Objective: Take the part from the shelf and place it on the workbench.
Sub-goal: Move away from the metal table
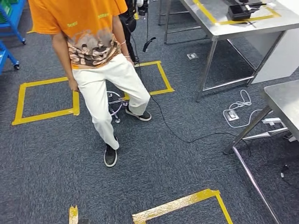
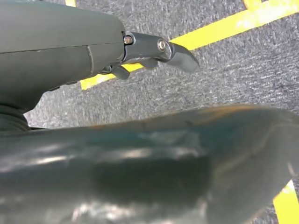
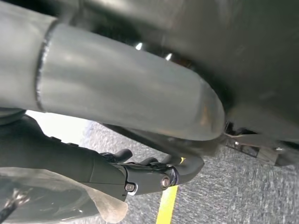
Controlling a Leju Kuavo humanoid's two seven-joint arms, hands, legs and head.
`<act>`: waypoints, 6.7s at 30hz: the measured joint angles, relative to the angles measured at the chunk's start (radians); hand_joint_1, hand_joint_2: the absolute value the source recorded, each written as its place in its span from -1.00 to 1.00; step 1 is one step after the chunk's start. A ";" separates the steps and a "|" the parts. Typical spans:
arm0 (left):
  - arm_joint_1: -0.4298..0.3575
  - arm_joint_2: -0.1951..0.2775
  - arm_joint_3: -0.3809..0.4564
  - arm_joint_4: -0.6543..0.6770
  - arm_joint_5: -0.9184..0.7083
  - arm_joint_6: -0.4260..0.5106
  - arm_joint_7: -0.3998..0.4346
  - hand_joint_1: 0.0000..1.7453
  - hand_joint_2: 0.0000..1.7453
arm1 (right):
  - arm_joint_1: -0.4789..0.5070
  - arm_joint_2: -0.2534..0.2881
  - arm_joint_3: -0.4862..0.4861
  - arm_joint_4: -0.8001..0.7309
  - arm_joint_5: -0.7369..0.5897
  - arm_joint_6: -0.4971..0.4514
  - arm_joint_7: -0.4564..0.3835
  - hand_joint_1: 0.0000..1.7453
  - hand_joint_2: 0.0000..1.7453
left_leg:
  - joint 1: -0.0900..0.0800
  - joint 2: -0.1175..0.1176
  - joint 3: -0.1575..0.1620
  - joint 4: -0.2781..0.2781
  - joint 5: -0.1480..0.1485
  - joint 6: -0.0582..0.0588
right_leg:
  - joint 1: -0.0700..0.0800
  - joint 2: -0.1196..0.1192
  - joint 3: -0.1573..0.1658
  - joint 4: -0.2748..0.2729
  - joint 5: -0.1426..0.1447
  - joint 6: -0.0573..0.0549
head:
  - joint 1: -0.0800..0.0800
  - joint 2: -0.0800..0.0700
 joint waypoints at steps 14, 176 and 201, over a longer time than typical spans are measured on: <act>0.001 0.000 0.000 0.000 0.000 0.000 -0.001 -1.00 -1.00 | 0.002 0.002 0.000 0.001 0.004 0.006 -0.006 -1.00 -1.00 | -0.001 -0.040 -0.058 0.115 -0.061 -0.049 | -0.008 0.031 0.052 -0.184 0.140 -0.040 | -0.014 0.000; 0.013 0.000 -0.018 0.000 -0.021 0.016 0.023 -1.00 -1.00 | 0.007 0.019 -0.027 0.005 0.072 0.071 0.044 -1.00 -1.00 | -0.013 -0.012 -0.107 0.047 0.043 -0.019 | 0.018 0.033 0.160 -0.199 0.059 -0.051 | 0.013 -0.001; -0.005 0.003 -0.014 0.000 -0.032 0.016 0.032 -1.00 -1.00 | -0.009 0.019 -0.037 0.004 0.074 0.097 0.050 -1.00 -1.00 | -0.003 -0.010 -0.157 0.295 -0.100 -0.054 | 0.008 0.015 0.042 -0.163 0.128 -0.058 | 0.004 0.000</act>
